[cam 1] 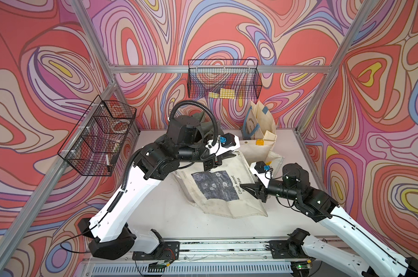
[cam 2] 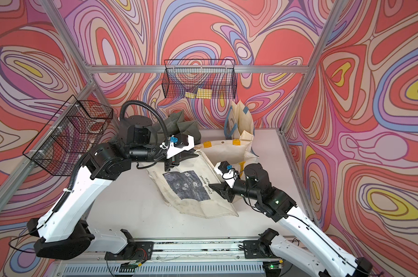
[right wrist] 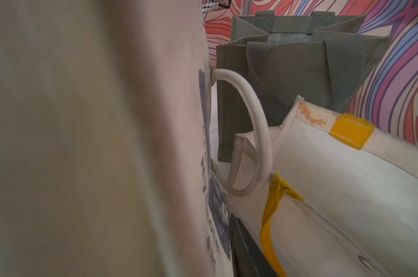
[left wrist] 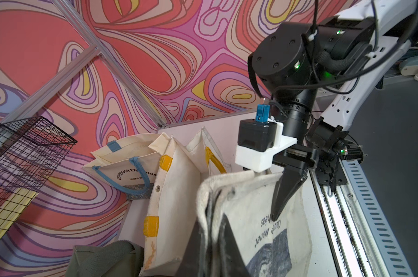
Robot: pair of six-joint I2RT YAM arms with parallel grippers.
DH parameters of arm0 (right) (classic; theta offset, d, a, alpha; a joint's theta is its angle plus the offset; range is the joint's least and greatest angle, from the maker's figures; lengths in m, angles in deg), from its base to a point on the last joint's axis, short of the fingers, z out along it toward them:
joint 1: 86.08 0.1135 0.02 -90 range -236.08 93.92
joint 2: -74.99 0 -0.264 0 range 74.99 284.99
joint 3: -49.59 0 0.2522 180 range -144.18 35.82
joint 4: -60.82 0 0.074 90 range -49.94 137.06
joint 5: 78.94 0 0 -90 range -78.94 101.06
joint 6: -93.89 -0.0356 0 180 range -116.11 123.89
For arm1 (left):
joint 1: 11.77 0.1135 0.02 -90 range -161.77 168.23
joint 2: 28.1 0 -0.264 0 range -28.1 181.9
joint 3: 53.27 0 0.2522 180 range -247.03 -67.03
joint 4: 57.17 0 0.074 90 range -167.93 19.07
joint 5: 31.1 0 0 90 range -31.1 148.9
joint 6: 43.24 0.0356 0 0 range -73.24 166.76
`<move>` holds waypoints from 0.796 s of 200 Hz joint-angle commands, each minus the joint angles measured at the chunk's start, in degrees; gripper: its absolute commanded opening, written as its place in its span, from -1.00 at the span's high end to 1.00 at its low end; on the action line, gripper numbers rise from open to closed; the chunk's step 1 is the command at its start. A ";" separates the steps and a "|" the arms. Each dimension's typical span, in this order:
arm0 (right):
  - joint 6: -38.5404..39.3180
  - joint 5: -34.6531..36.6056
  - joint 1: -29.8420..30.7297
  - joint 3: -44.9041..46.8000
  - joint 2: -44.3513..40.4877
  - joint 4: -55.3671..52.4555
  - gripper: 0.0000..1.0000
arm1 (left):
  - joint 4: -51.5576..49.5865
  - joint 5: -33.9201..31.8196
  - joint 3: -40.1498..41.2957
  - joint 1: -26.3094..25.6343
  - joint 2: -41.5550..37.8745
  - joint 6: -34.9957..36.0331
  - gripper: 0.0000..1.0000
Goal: Put away the canvas bag
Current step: Press the canvas bag at the center of the board.
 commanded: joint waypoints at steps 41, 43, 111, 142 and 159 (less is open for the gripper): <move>-7.72 2.33 0.15 6.50 -4.84 2.30 0.12 | 7.30 1.66 -3.51 4.68 -3.73 -0.17 1.00; -7.91 2.41 0.12 6.71 -4.98 2.30 0.12 | 7.44 1.67 -3.46 4.89 -3.79 -0.26 1.00; -12.38 0.77 0.15 11.59 -4.80 4.43 0.10 | 10.96 0.84 -2.15 9.39 -5.64 -2.39 1.00; -12.52 0.55 0.14 12.22 -3.25 5.53 0.13 | 12.17 -0.44 -0.69 11.07 -7.29 -3.15 1.00; -11.38 1.06 0.14 11.41 -2.74 5.15 0.23 | 13.03 -1.59 0.95 11.79 -8.45 -3.81 1.00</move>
